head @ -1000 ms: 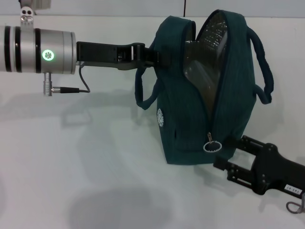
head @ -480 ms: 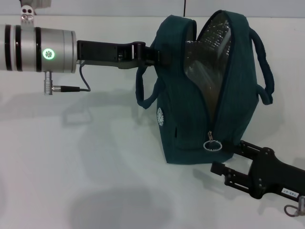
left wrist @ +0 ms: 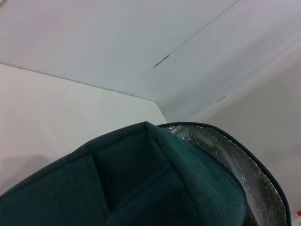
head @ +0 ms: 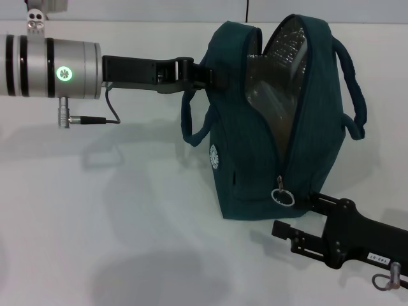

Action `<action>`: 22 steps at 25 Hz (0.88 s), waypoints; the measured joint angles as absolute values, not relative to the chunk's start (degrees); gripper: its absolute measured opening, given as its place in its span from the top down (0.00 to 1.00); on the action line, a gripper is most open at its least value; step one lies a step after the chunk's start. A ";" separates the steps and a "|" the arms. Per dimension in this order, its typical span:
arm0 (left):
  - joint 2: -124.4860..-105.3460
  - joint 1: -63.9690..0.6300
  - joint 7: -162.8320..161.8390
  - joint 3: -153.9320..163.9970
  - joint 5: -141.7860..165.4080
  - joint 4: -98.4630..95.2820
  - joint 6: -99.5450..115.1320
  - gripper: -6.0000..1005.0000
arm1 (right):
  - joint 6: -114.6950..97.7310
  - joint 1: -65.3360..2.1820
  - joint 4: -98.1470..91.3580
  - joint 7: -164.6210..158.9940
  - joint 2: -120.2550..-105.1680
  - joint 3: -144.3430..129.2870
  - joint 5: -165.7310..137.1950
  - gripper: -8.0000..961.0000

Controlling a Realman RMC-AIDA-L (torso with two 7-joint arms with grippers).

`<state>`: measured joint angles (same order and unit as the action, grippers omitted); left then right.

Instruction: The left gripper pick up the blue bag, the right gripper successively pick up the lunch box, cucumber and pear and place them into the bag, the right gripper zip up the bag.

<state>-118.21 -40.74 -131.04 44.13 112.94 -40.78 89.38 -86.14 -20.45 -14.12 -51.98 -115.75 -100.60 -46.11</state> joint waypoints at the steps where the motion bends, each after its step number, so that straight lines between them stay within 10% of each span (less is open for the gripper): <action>1: -118.21 -40.74 -131.04 44.13 112.94 -40.78 89.38 0.95 | -86.06 -20.42 -14.13 -51.99 -115.74 -100.53 -46.05 0.32; 13: -118.21 -40.68 -131.04 44.21 112.88 -40.79 89.44 0.95 | -83.52 -21.51 -14.29 -52.03 -115.85 -100.90 -46.20 0.38; 22: -118.21 -40.62 -131.04 44.21 112.84 -40.89 89.56 0.95 | -82.25 -21.67 -16.05 -52.03 -115.84 -101.52 -46.14 0.71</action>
